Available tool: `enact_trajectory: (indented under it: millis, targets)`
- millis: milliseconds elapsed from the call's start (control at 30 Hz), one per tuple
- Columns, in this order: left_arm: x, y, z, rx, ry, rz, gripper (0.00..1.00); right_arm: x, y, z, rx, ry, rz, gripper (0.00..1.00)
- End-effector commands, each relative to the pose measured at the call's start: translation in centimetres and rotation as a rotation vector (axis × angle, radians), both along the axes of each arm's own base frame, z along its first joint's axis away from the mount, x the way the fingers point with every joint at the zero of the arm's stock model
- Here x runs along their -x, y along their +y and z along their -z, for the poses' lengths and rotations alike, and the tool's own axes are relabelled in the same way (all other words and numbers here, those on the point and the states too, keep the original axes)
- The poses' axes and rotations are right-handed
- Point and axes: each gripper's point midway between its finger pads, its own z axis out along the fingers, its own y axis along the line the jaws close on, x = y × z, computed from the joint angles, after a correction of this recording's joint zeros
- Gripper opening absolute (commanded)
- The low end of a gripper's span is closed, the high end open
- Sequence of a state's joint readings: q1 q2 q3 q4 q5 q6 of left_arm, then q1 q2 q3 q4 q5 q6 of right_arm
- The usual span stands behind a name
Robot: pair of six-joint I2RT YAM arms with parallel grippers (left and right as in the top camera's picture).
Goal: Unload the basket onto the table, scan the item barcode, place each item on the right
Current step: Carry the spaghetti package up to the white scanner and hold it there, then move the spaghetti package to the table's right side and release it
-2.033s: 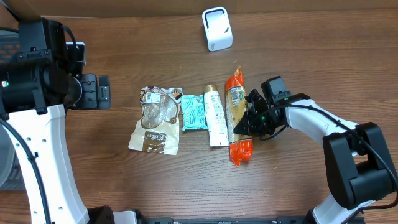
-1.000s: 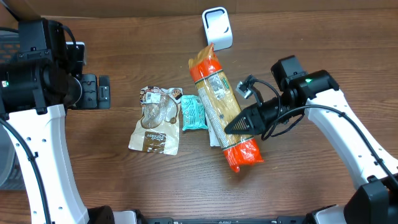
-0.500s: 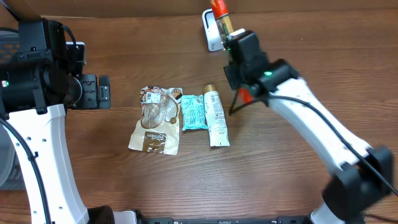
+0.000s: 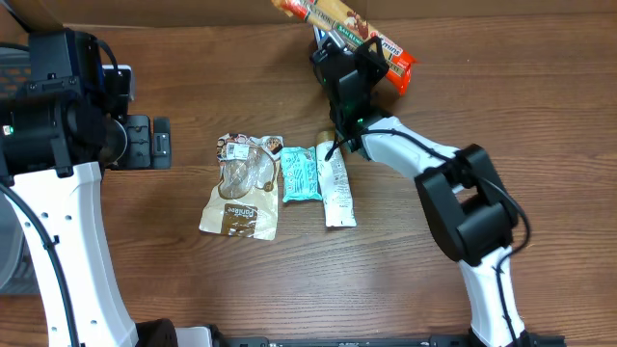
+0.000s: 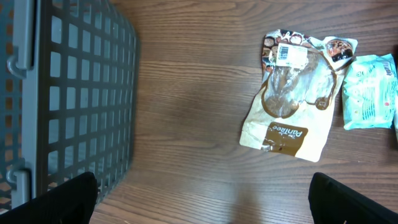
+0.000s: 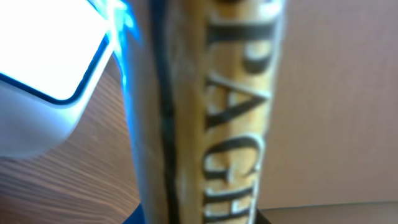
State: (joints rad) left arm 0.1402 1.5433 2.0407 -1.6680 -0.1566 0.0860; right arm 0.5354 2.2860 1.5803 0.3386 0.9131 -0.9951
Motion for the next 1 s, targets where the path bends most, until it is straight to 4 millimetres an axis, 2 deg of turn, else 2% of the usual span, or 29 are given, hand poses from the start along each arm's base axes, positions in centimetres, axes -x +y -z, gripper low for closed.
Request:
enact_trajectory:
  millis: [0, 100, 233, 467, 600, 833, 967]
  targets:
    - [-0.1, 0.1, 0.1, -0.002, 0.005, 0.015, 1.0, -1.1, -2.3, 0.1, 0.204, 0.016, 0.073, 0.04]
    - [-0.1, 0.1, 0.1, -0.003, 0.005, 0.015, 1.0, -1.5, -4.1, 1.6, 0.208, 0.013, 0.128, 0.03]
    - [-0.1, 0.1, 0.1, -0.003, 0.005, 0.015, 1.0, -1.8, -5.3, 0.2, 0.182, -0.046, 0.176, 0.03]
    - [-0.1, 0.1, 0.1, -0.003, 0.006, 0.015, 0.99, -2.8, -5.2, -2.1, 0.128, -0.107, 0.179, 0.03]
    - [-0.1, 0.1, 0.1, -0.003, 0.006, 0.015, 0.99, -2.9, -5.1, -2.6, 0.11, -0.124, 0.179, 0.03]
    - [-0.1, 0.1, 0.1, -0.003, 0.006, 0.015, 1.0, -2.8, -4.8, -2.6, 0.078, -0.142, 0.181, 0.03]
    - [-0.1, 0.1, 0.1, -0.003, 0.005, 0.015, 0.99, -2.2, -4.7, -4.3, 0.033, -0.219, 0.223, 0.03]
